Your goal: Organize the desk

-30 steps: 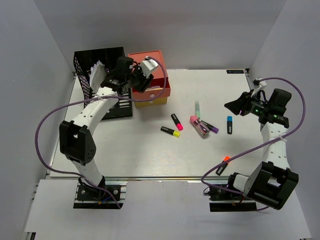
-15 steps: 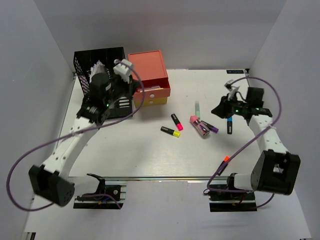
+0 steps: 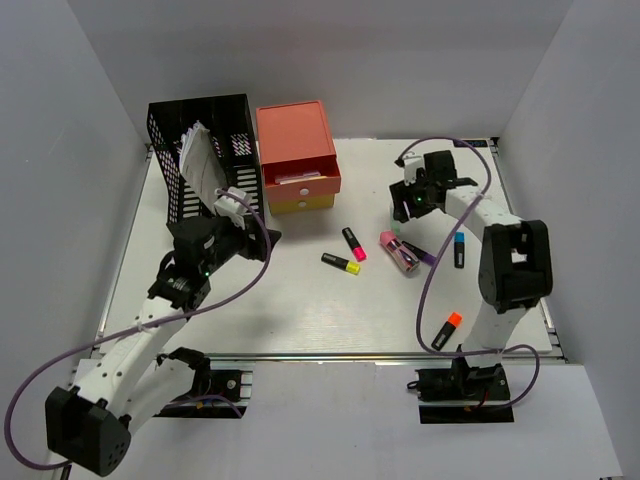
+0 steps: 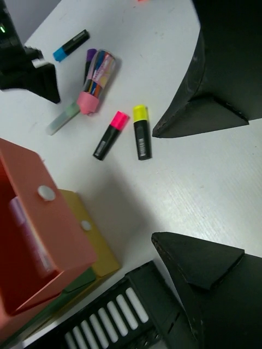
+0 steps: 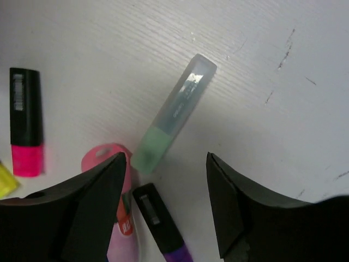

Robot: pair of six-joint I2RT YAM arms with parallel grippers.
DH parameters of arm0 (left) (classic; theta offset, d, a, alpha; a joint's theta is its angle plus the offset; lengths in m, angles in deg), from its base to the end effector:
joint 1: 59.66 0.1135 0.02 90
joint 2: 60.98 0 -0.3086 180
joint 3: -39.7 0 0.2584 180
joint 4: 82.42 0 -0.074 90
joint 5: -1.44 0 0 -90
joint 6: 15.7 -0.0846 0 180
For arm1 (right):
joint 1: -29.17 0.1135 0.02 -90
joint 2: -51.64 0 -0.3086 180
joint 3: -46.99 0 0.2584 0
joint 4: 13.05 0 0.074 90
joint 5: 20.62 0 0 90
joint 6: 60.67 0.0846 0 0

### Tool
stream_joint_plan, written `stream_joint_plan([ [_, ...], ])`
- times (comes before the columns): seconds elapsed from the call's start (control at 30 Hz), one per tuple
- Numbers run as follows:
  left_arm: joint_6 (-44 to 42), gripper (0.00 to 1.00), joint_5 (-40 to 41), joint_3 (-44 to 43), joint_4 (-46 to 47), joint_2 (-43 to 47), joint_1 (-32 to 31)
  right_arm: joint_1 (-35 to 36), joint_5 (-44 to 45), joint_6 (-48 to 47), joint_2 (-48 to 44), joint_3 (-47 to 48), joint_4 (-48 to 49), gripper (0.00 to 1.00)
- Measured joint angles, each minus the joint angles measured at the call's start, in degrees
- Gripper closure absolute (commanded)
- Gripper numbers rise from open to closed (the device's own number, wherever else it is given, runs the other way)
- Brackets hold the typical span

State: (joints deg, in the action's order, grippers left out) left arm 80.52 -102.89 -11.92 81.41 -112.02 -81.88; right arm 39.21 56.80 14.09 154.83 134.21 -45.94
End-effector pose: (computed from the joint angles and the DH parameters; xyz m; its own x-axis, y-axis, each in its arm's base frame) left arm 0.2092 -0.1081 0.3142 -0.3109 0.0136 -0.9503 0.5567 0.8130 -0.1705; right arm 0.4319 0.0952 0.2250 -0.6337 -0.3727 -0.6779 -0.4952 0.8686 -0.0147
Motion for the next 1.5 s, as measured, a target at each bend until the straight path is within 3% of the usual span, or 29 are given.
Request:
stream_joint_plan([
  [0.33,-3.04,0.19,2.93,-0.44,-0.96,2.69,0.00,2.43,6.51,5.66,13.35,11.02,-0.98,0.38],
  [0.73,-3.87,0.19,2.95,-0.44,-1.62,2.34,0.00,5.09,12.96,7.43,15.30,9.49,0.55,0.43],
  [0.9,-4.02,0.19,2.97,-0.44,-1.73,1.97,0.00,6.40,15.41,7.50,15.30,9.25,2.25,0.54],
  [1.23,-4.31,0.19,3.74,-0.44,-1.79,1.95,0.00,5.20,13.90,4.72,16.15,13.22,-0.63,0.99],
  [1.5,-4.57,0.19,4.81,-0.44,-1.99,1.40,0.00,5.84,5.86,-5.35,10.23,23.67,-6.03,1.00],
])
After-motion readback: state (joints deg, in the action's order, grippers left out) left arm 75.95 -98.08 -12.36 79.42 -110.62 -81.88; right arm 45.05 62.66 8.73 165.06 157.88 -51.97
